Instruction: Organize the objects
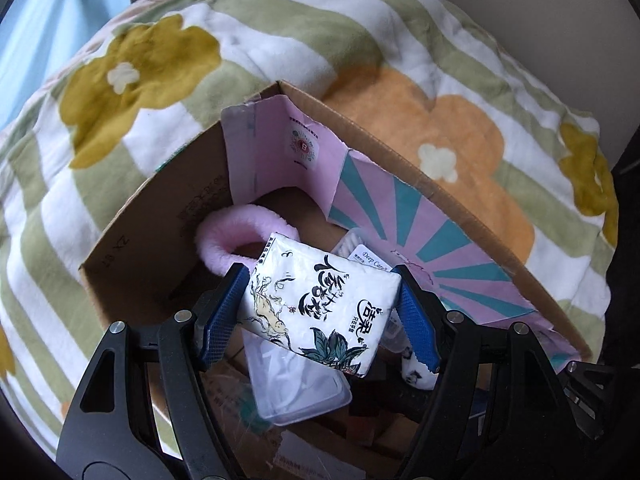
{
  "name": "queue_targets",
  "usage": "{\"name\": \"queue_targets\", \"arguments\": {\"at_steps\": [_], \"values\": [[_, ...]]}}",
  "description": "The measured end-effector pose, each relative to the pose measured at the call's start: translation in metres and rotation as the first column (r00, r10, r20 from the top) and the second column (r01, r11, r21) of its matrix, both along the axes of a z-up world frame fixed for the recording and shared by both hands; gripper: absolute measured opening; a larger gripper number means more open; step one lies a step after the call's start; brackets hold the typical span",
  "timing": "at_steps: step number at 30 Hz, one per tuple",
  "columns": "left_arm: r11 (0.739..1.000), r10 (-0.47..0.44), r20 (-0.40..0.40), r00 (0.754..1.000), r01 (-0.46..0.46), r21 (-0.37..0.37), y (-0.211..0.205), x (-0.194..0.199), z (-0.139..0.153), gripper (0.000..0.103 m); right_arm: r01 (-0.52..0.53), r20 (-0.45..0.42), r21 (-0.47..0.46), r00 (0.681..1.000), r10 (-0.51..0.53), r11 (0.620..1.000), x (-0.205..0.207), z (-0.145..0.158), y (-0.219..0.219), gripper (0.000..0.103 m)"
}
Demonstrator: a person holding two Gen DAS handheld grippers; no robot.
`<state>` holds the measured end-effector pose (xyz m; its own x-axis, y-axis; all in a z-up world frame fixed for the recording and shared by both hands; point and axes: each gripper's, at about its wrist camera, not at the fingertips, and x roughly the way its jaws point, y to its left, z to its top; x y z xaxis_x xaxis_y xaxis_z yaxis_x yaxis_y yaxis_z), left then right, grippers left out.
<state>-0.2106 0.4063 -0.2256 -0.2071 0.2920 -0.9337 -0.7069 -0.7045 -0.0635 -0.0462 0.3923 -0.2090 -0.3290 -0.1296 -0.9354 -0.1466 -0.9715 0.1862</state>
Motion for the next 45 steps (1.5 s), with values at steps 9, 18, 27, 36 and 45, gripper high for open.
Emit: {"name": "queue_targets", "arguments": {"at_steps": [9, 18, 27, 36, 45], "values": [[0.999, -0.046, -0.049, 0.998, 0.046, -0.001, 0.005, 0.004, 0.013, 0.103, 0.050, -0.064, 0.012, 0.997, -0.049, 0.999, 0.013, 0.014, 0.001, 0.103], [1.000, -0.014, -0.038, 0.999, 0.015, 0.017, -0.003, 0.002, 0.023, 0.103, 0.079, -0.046, 0.014, 0.996, -0.078, 0.997, 0.022, 0.016, 0.003, 0.103], [0.999, -0.005, -0.055, 0.998, 0.007, 0.035, -0.014, 0.014, 0.046, 0.103, 0.070, -0.070, 0.027, 0.995, -0.068, 0.997, 0.020, 0.032, -0.004, 0.103], [0.989, 0.103, -0.078, 0.992, -0.094, 0.111, -0.061, 0.038, 0.128, 0.103, -0.008, -0.147, 0.047, 0.989, 0.015, 0.999, 0.023, 0.104, -0.025, 0.103], [0.945, 0.296, -0.128, 0.947, -0.271, 0.181, -0.149, 0.075, 0.223, 0.103, -0.106, -0.224, 0.078, 0.967, 0.121, 0.991, 0.033, 0.174, -0.068, 0.103]]}}
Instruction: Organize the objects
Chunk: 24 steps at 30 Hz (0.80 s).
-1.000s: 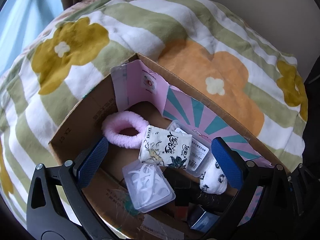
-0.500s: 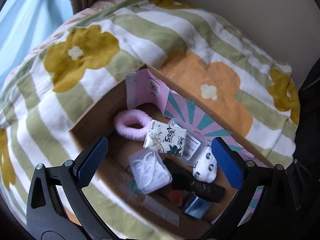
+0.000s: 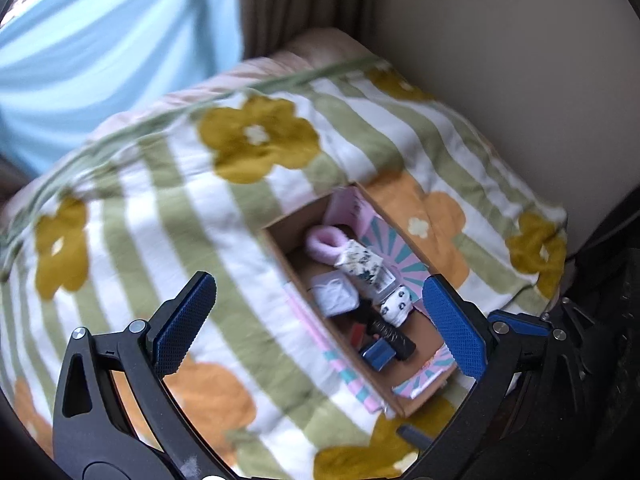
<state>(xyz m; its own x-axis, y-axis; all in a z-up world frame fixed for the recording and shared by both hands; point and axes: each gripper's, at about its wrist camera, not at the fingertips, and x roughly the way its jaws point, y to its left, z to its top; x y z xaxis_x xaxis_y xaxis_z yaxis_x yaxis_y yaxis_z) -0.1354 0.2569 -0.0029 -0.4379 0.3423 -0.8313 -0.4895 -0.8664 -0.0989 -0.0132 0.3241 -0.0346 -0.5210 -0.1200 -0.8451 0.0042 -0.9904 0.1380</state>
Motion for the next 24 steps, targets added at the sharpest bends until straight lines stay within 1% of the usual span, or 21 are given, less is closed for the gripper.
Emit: {"name": "queue_targets", "arguments": {"at_steps": [5, 10, 15, 18, 20, 24], "values": [[0.992, 0.129, -0.028, 0.991, -0.129, 0.012, -0.068, 0.029, 0.032, 0.103, -0.057, -0.029, 0.006, 0.998, 0.058, 0.998, 0.003, 0.020, -0.030, 0.103], [0.966, 0.258, -0.064, 0.964, -0.257, 0.012, -0.138, 0.069, 0.047, 0.103, -0.075, -0.048, -0.021, 0.996, 0.074, 0.997, 0.003, 0.036, -0.055, 0.103], [0.929, 0.369, -0.068, 0.927, -0.369, 0.014, -0.195, 0.109, 0.037, 0.103, -0.082, -0.059, -0.030, 0.995, 0.080, 0.996, 0.004, 0.045, -0.076, 0.103], [0.907, 0.420, -0.062, 0.905, -0.420, 0.018, -0.218, 0.126, 0.020, 0.103, -0.080, -0.063, -0.012, 0.995, 0.079, 0.997, 0.006, 0.044, -0.086, 0.103], [0.887, 0.462, -0.038, 0.886, -0.461, 0.030, -0.231, 0.136, 0.006, 0.103, -0.081, -0.056, 0.003, 0.995, 0.081, 0.997, 0.007, 0.040, -0.092, 0.103], [0.872, 0.489, -0.014, 0.872, -0.489, 0.026, -0.244, 0.144, -0.009, 0.103, -0.074, -0.041, 0.010, 0.996, 0.074, 0.997, 0.009, 0.033, -0.094, 0.103]]}}
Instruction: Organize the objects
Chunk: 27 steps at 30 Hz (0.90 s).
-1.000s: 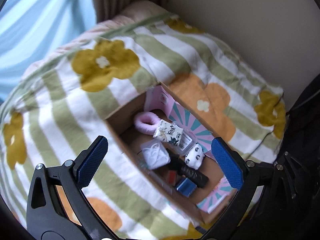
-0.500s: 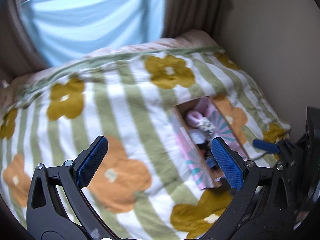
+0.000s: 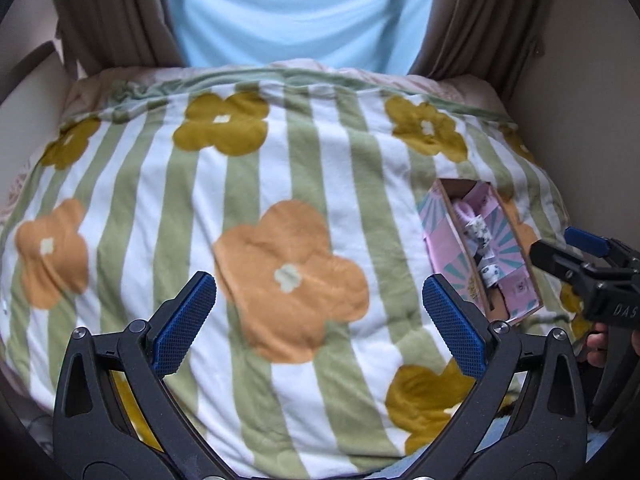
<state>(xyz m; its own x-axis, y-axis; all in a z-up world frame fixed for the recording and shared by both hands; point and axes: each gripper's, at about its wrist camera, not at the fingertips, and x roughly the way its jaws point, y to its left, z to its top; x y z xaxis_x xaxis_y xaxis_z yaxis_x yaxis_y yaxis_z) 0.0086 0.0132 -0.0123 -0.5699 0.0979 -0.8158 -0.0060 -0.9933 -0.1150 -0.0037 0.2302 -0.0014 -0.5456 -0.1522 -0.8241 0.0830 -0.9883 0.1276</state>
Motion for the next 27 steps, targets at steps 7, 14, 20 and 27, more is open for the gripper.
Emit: {"name": "queue_targets", "arguments": {"at_steps": [7, 14, 20, 27], "values": [[0.998, 0.046, 0.000, 0.999, -0.046, 0.033, -0.0139, 0.0016, -0.0027, 0.103, 0.006, -0.001, 0.022, 1.000, -0.006, 1.000, -0.0007, 0.0006, -0.0021, 0.103], [0.999, 0.044, -0.002, 0.999, -0.044, 0.029, -0.0121, 0.0002, 0.0001, 0.103, 0.006, -0.003, 0.025, 1.000, -0.006, 1.000, -0.0019, 0.0018, -0.0018, 0.103], [0.999, 0.042, 0.000, 0.999, -0.042, 0.026, -0.0106, -0.0006, -0.0002, 0.103, 0.005, -0.003, 0.026, 1.000, -0.005, 1.000, -0.0017, 0.0016, -0.0017, 0.103], [1.000, 0.029, 0.007, 1.000, -0.029, 0.007, -0.0095, -0.0059, -0.0001, 0.103, 0.005, 0.000, 0.028, 1.000, -0.005, 1.000, -0.0022, 0.0009, -0.0013, 0.103]]}}
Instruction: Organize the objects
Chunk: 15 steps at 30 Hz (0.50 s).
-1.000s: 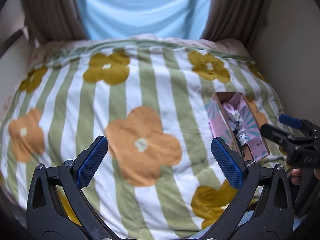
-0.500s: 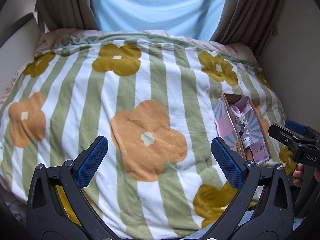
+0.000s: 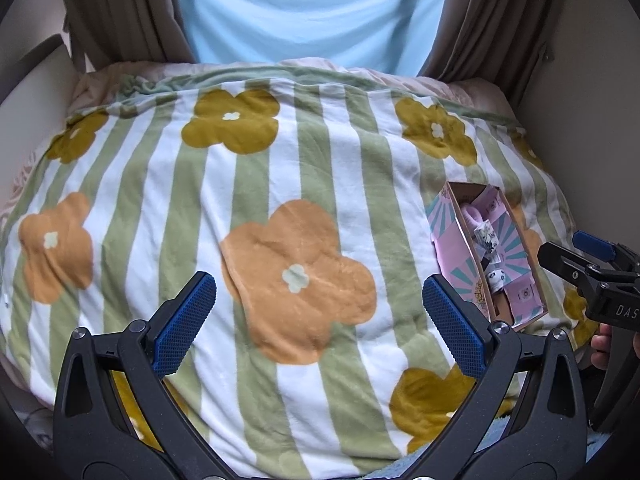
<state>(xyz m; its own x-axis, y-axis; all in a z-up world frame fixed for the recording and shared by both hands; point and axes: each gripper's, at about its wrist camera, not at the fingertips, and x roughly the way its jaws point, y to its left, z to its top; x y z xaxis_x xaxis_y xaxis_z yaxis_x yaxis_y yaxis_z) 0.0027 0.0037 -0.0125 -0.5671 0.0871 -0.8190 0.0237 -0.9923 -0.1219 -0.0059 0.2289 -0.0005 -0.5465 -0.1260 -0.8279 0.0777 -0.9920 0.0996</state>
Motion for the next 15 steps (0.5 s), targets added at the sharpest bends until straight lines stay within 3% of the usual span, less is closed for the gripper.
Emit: {"name": "queue_targets", "arguments": {"at_steps": [15], "values": [[1.000, -0.005, -0.005, 1.000, 0.005, -0.017, 0.0040, -0.0035, 0.0009, 0.103, 0.002, 0.002, -0.001, 1.000, -0.002, 1.000, -0.0040, 0.0000, 0.0004, 0.103]]}}
